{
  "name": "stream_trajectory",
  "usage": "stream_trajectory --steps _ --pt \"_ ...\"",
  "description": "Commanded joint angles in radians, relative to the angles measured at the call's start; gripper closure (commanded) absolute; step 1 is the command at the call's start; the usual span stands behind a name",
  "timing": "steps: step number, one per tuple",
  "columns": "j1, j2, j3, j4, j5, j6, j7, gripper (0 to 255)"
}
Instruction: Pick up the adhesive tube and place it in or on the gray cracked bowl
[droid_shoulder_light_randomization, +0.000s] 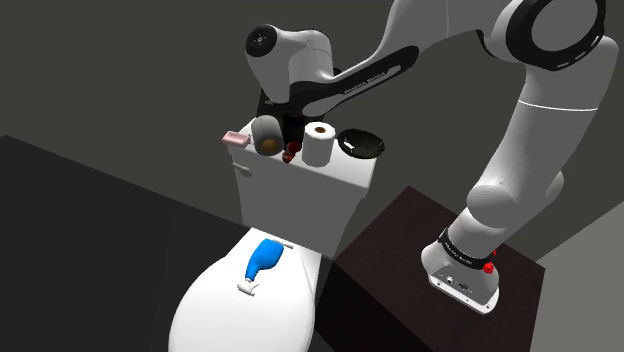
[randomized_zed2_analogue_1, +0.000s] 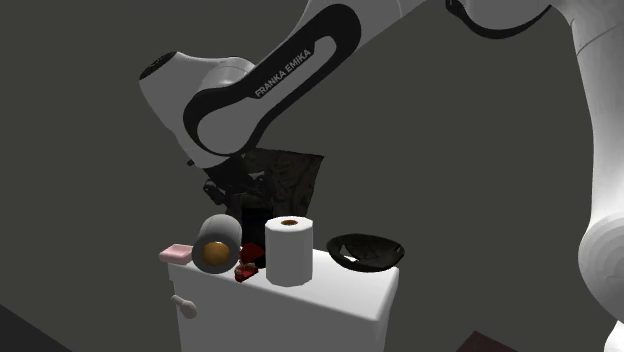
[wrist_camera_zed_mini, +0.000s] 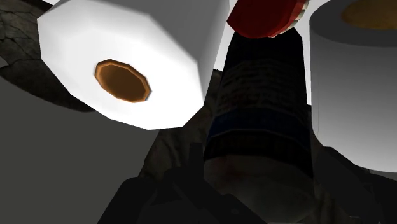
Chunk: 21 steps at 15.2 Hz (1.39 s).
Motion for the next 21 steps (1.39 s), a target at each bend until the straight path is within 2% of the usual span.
stream_trajectory --steps 1,8,21 --pt "0.0 0.0 0.0 0.0 0.0 0.0 0.0 255" --pt "0.0 0.001 0.0 0.0 0.0 0.0 0.0 255" --pt "-0.015 -0.076 0.022 0.08 0.083 -0.082 -0.117 255"
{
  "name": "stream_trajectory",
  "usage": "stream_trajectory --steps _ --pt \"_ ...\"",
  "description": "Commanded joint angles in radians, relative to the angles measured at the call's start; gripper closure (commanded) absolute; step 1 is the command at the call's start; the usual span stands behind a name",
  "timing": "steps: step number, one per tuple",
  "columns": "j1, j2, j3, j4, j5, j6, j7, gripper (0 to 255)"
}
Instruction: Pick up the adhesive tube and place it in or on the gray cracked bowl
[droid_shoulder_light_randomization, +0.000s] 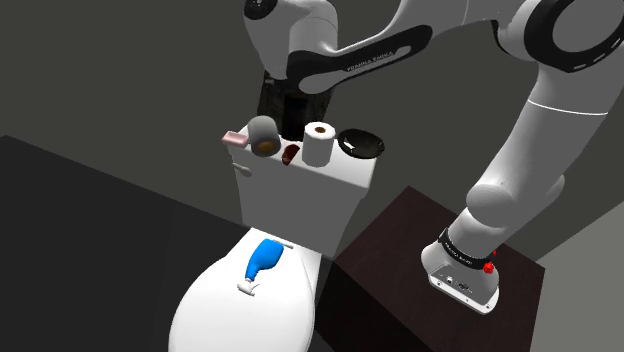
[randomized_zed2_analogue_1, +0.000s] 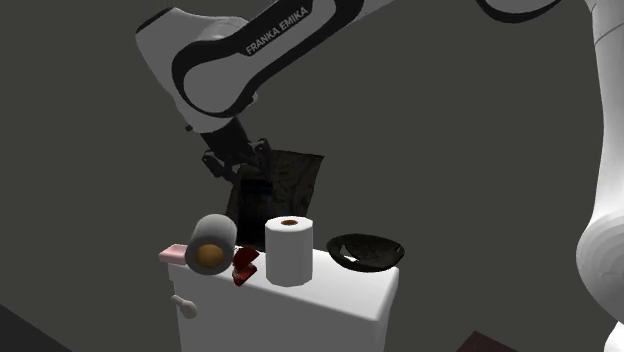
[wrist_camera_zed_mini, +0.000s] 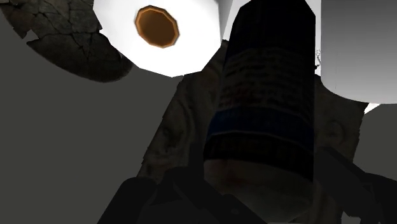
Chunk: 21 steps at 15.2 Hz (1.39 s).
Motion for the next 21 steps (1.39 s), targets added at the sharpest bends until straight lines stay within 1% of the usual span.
stream_trajectory --steps 1,11,14,16,18,21 --pt "-0.001 -0.008 0.002 0.018 0.01 -0.016 -0.018 255" --pt "-0.001 -0.038 0.011 0.102 0.047 -0.09 -0.094 255" --pt "-0.073 -0.196 -0.006 -0.037 0.143 -0.001 -0.162 255" --pt "-0.098 -0.299 -0.036 -0.121 0.206 0.054 -0.217 255" --pt "-0.108 -0.395 -0.076 -0.2 0.262 0.1 -0.275 255" --pt "-0.101 -0.524 -0.151 -0.307 0.327 0.154 -0.361 255"
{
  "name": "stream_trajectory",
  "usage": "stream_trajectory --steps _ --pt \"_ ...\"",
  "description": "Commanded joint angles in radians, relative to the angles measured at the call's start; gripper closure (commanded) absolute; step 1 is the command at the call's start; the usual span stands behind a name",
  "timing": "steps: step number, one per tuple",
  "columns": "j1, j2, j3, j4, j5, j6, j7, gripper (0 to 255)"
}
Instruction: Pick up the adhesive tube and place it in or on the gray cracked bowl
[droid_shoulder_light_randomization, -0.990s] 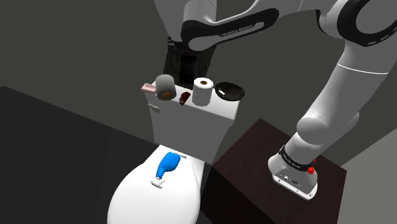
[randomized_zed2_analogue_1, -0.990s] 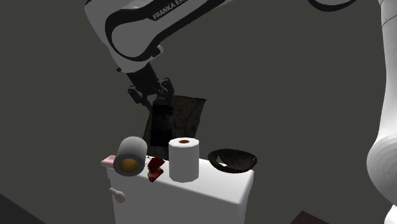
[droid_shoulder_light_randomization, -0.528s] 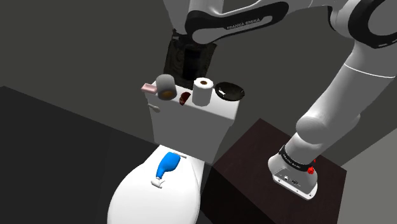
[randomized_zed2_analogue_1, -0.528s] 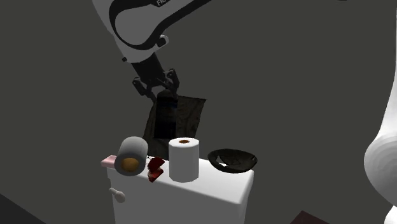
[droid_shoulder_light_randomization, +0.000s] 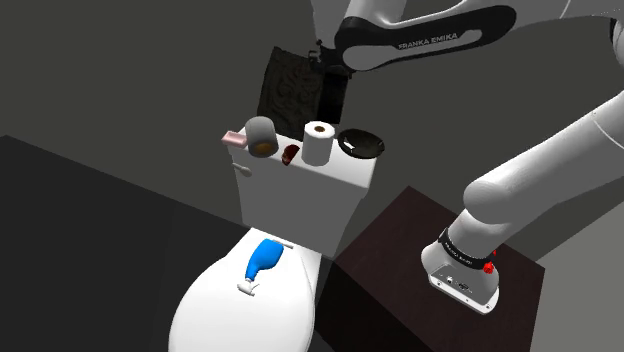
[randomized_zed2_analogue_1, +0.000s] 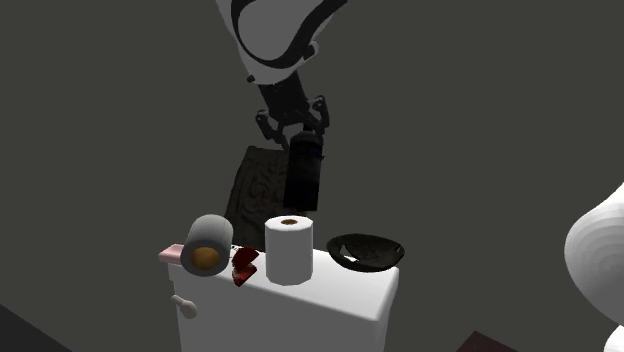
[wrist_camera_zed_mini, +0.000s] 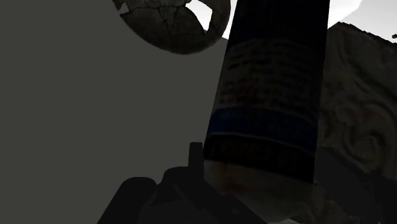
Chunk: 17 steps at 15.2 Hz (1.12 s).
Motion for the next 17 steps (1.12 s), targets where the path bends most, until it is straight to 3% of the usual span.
stream_trajectory --steps 1,9,17 --pt "0.006 -0.084 -0.052 -0.071 0.039 0.035 -0.059 255" --pt "0.053 -0.37 -0.27 -0.301 0.104 0.097 -0.279 255" --pt "0.048 -0.36 -0.255 -0.393 0.082 0.186 -0.219 255"
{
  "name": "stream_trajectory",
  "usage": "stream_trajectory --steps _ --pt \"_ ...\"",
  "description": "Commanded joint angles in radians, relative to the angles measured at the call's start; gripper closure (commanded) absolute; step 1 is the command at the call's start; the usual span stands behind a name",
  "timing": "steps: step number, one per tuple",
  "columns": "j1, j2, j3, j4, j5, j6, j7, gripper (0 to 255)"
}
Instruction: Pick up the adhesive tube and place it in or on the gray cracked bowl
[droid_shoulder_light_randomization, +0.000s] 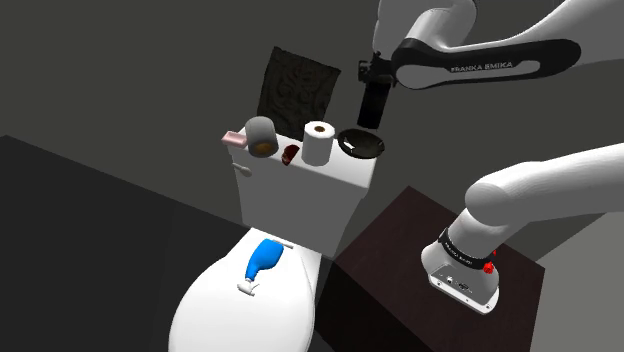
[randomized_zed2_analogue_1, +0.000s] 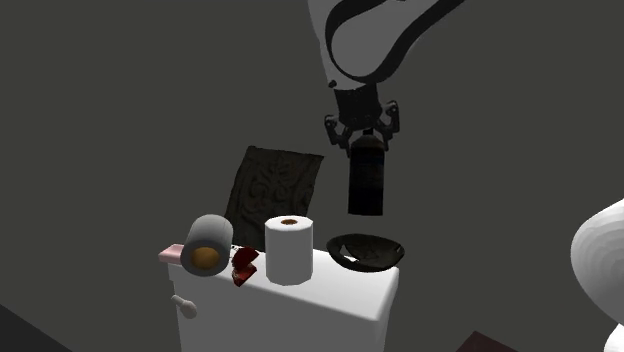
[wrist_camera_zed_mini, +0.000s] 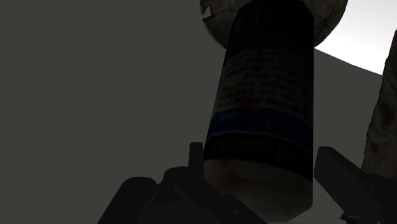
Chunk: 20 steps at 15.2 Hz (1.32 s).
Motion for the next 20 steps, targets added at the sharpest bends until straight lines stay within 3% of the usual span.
stream_trajectory --steps 1,14,20 --pt "-0.002 0.004 0.005 -0.022 -0.007 0.023 0.017 255" --pt "-0.035 0.055 0.05 -0.145 -0.067 0.173 0.137 255" --pt "-0.036 0.057 0.052 -0.148 -0.07 0.178 0.141 255"
